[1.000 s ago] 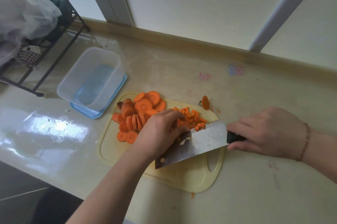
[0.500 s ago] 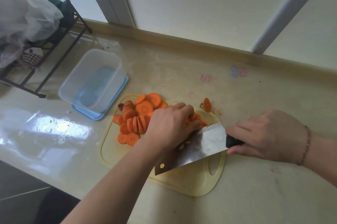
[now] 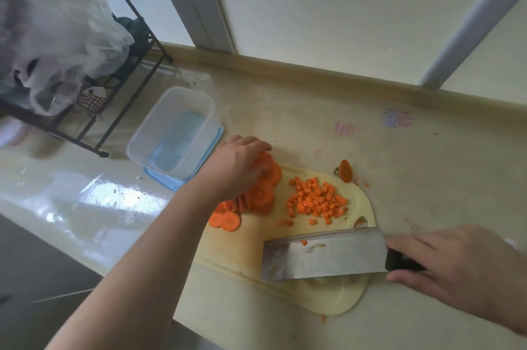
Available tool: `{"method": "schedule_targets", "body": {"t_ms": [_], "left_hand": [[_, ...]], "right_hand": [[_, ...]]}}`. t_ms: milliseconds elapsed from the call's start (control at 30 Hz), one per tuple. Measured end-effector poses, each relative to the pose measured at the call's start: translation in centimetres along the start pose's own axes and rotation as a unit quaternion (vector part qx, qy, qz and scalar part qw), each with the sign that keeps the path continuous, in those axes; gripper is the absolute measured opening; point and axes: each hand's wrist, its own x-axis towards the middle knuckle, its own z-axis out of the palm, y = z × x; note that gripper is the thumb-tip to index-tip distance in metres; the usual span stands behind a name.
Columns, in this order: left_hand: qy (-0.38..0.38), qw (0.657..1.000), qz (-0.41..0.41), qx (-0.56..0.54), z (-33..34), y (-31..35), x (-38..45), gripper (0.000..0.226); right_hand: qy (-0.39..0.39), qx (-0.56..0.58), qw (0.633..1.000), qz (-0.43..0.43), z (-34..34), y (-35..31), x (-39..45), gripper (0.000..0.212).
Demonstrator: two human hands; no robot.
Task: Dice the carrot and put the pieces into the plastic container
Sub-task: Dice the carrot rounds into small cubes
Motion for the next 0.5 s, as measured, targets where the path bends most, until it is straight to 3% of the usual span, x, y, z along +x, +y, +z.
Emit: {"method": "schedule_targets", "body": {"t_ms": [100, 233, 400, 500], "left_hand": [[-0.035, 0.999, -0.022, 0.024, -0.1, 0.3, 0.8, 0.048], [-0.011, 0.998, -0.037, -0.048, -0.5, 0.3, 1.6, 0.038], [0.131, 0.975, -0.041, -0.175, -1.7, 1.1, 0.8, 0.014], [0.272, 0.920, -0.064, -0.275, -2.4, 1.9, -2.7, 0.016]], "right_hand": [[-0.006, 0.004, 1.000, 0.018, 0.0, -0.8, 0.2, 0.052], [-0.029, 0.011, 0.999, 0.032, -0.3, -1.5, 0.7, 0.050], [-0.054, 0.068, 0.993, 0.081, -1.1, -3.1, -0.1, 0.044], [-0.133, 0.132, 0.965, 0.183, -1.2, -4.5, -0.2, 0.040]]}}
